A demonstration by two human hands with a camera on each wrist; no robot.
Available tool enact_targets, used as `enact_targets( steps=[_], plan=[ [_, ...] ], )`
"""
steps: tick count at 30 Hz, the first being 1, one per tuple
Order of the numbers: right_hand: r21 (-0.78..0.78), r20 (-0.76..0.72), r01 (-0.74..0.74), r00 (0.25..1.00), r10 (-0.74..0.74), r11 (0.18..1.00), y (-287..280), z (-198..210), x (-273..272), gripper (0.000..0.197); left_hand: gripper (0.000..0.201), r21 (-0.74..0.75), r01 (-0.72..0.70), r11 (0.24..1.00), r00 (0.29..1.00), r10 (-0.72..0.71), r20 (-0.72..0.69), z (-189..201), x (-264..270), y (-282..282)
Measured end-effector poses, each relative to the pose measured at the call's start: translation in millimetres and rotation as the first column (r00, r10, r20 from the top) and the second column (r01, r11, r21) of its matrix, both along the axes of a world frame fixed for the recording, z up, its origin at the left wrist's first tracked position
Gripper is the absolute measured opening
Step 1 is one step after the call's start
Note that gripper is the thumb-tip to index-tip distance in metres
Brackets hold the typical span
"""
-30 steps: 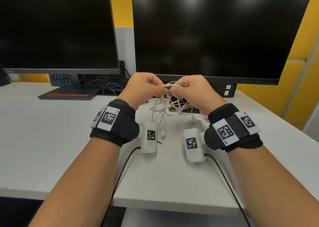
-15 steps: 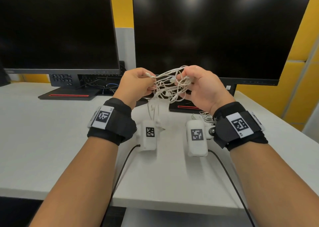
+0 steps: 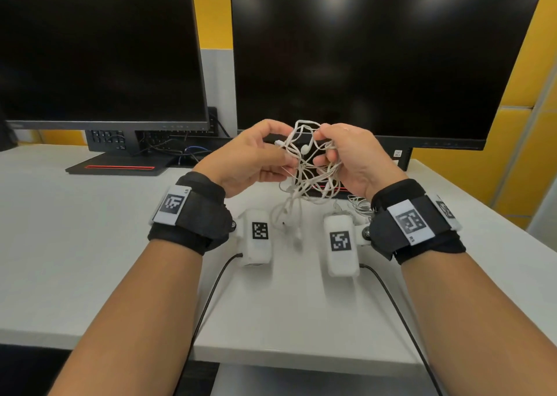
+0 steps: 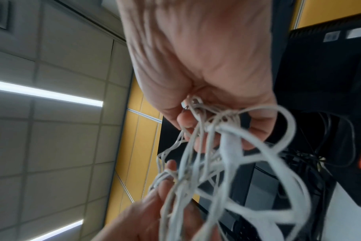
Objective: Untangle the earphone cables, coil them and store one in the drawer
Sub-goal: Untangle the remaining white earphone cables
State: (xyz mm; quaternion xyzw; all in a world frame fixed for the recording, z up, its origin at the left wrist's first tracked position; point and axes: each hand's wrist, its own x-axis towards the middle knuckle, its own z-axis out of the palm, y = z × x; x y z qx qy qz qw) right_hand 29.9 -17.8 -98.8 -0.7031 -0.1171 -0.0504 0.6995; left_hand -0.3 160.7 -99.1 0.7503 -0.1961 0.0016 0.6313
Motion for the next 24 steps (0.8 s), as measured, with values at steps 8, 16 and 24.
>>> enact_targets(
  steps=[8,16,24],
  plan=[
    [0.123,-0.073,-0.009,0.997,0.018,0.992,1,3,-1,0.015,0.021,0.099,-0.079,0.992,0.997,0.078,0.018,-1,2,-3],
    [0.025,-0.041,-0.098,0.994,0.099,0.995,-1,3,-5,0.024,0.016,0.101,-0.299,0.949,0.947,0.282,0.152,-8,11,-5],
    [-0.293,0.104,0.127,0.989,-0.101,0.948,1,-4,1,0.053,0.014,0.121,-0.412,0.903,0.910,0.402,0.100,-6,20,-8]
  ],
)
